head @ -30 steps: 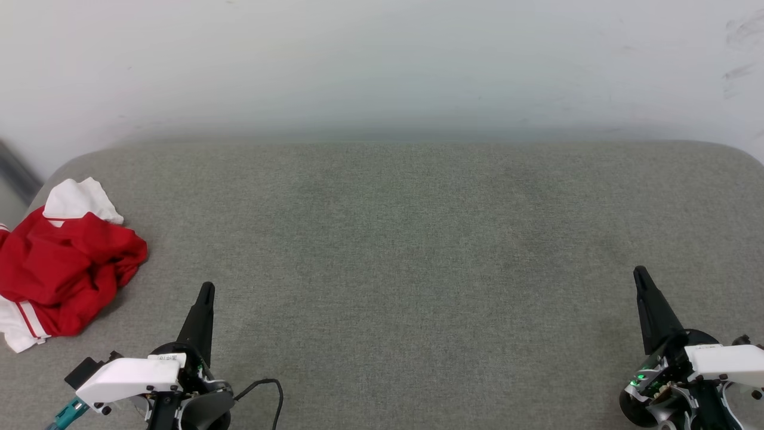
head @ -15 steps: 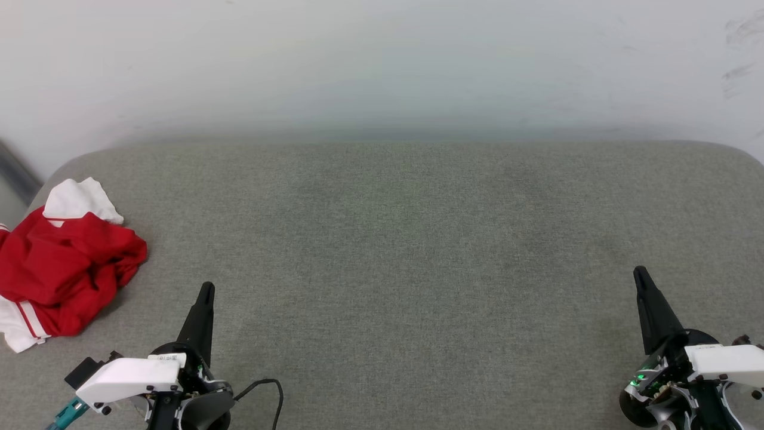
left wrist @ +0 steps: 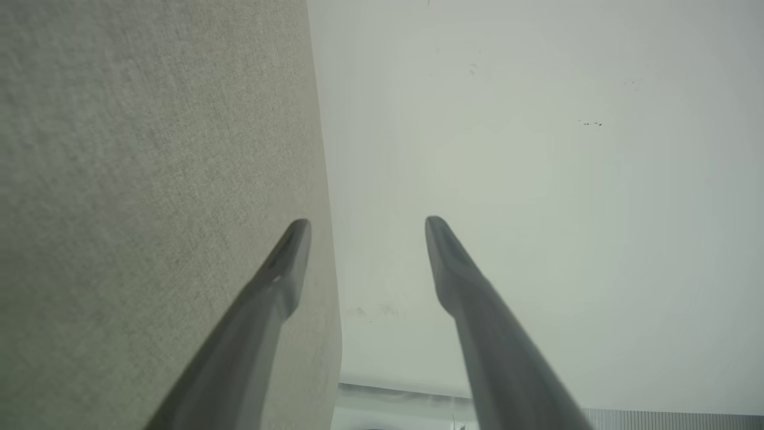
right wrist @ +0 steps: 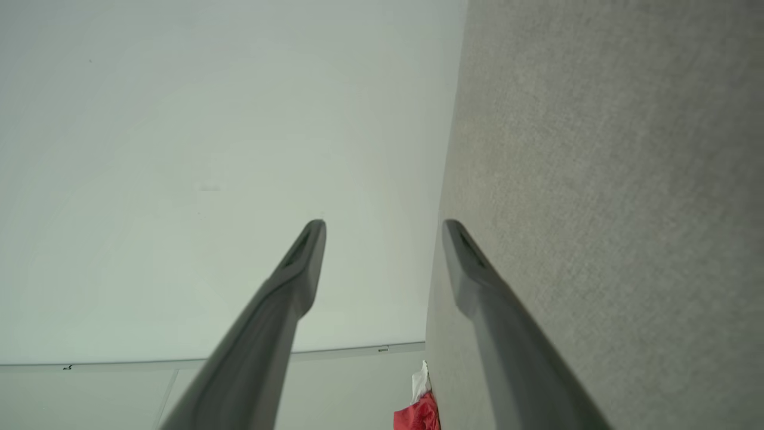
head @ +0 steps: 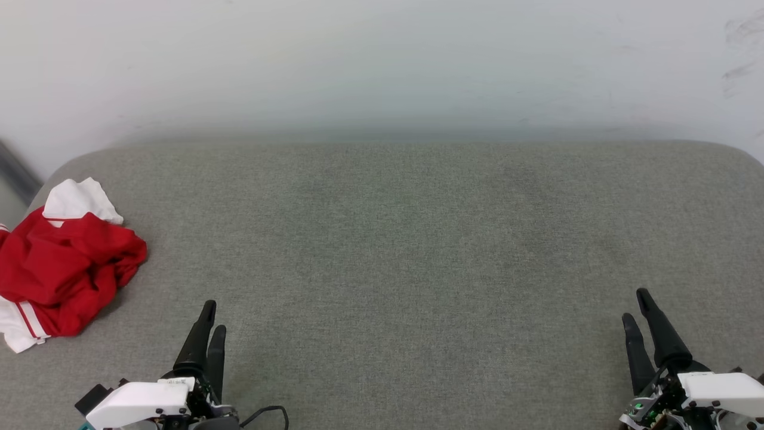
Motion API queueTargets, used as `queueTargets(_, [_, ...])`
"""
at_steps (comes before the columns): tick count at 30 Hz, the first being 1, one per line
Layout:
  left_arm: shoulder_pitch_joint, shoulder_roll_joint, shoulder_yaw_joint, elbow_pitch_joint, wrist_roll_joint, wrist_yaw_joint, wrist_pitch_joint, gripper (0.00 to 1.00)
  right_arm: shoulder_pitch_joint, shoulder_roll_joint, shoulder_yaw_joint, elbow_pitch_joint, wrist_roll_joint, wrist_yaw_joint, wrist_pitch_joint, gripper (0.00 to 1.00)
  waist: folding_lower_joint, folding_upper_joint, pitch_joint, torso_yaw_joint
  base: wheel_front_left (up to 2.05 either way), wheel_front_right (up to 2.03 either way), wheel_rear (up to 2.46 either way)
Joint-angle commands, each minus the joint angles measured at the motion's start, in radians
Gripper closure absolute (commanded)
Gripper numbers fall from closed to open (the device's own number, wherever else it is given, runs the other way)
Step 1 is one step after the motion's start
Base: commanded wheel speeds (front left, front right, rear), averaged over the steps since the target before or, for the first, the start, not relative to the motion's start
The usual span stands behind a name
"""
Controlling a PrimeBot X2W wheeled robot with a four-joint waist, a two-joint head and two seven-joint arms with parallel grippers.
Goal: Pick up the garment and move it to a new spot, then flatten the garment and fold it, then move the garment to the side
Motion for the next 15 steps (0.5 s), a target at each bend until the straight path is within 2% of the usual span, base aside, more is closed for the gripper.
queueTargets(1, [-0.015,0.001,-0.005,-0.024,0.010,0.000,-0.012,0.00,-0.014,0.000,0.003,-0.020,-0.008,0.000,-0.010,0.00,0.0000,-0.0001,0.000,0.000,0.00,0.00,0.00])
queueTargets(8, [-0.010,0.002,0.007,-0.048,0.087,0.004,-0.047,0.00,-0.001,0.000,-0.002,-0.043,-0.095,0.000,-0.046,0.00,0.0000,-0.0001,0.001,-0.002,0.00,0.00,0.00])
queueTargets(15, [-0.009,0.002,0.001,-0.096,0.225,0.046,-0.080,0.00,0.006,0.000,-0.016,-0.086,-0.230,0.000,-0.078,0.00,0.0000,-0.0001,0.004,-0.002,0.00,0.00,0.00])
